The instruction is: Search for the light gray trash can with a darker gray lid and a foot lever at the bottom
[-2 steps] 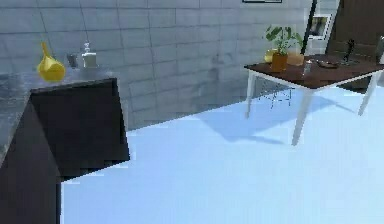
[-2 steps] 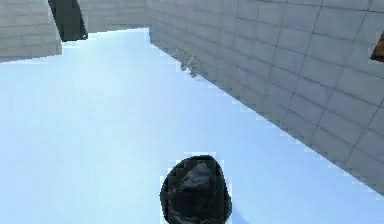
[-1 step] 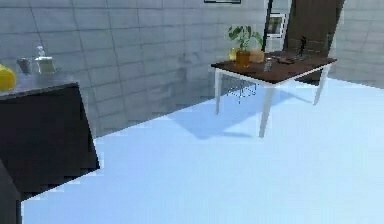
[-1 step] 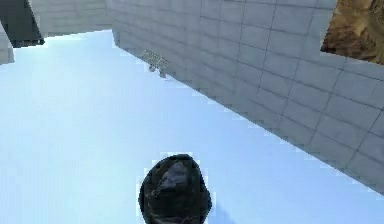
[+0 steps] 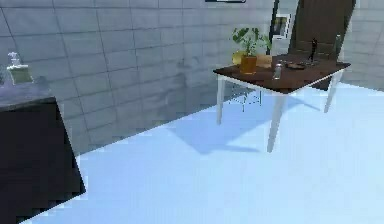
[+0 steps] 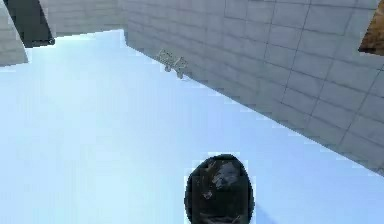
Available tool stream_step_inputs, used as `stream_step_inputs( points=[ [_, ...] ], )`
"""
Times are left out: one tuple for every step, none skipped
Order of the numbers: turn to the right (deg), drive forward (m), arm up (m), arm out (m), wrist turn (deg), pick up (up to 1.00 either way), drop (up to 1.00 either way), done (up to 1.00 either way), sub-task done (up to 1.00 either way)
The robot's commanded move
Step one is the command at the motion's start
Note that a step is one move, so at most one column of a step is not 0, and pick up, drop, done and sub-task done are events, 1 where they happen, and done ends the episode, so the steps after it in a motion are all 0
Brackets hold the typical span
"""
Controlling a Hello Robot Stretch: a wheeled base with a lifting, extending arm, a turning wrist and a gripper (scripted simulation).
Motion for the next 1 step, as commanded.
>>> stream_step_inputs(
  points=[
    [45.0,0.0,0.0,0.0,0.0,0.0,0.0,0.0,0.0]
  ],
)
